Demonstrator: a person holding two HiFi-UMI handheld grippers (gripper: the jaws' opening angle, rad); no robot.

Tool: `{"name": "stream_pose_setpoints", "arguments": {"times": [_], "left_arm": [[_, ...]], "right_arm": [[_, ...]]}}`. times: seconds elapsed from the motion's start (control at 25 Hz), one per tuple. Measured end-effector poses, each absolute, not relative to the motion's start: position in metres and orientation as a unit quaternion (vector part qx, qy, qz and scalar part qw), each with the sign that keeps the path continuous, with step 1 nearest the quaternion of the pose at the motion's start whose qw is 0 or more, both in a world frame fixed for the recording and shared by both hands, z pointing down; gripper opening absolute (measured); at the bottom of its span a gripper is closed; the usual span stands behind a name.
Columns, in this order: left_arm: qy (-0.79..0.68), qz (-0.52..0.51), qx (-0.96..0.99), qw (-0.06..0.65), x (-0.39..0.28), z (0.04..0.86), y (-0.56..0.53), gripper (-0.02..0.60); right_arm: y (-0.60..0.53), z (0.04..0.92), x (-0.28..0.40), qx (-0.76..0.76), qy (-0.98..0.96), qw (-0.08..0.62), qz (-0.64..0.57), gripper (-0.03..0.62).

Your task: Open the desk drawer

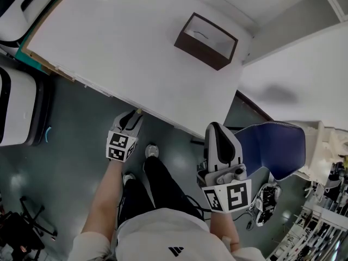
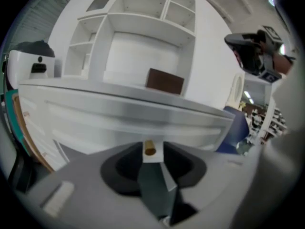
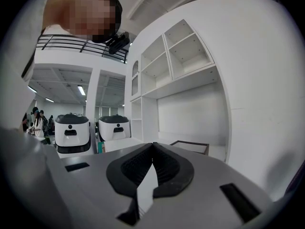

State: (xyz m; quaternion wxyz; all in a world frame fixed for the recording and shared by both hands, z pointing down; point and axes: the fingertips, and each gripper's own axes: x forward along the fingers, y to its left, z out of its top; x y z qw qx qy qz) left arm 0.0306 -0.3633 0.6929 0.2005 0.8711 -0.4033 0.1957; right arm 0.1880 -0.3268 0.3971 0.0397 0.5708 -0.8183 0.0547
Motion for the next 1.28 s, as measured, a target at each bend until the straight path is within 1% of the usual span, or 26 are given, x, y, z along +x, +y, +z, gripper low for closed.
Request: {"name": "stream_pose_setpoints", "arguments": {"times": [0.28,0.4,0.76,1.28], "left_arm": [[-0.412,0.209,0.863,0.203,0.032,0.708,-0.375,0.126],[-0.404,0.211,0.866,0.205,0.036,0.709,-0.374,0.077],[-0.410,0.208,0.860,0.221,0.033,0.709,-0.372,0.075],[-0.406,0.213,0.859,0.227,0.021,0.708,-0.349,0.077]], "right_arm": [[-0.325,0.402,0.194,0.576,-0.814,0.050,0.056,0.000],[-0.327,0.402,0.196,0.577,-0.813,0.051,0.056,0.000],[-0.326,0.397,0.186,0.572,-0.818,0.047,0.051,0.000],[-0.308,0.385,0.173,0.571,-0.819,0.044,0.043,0.000]]}}
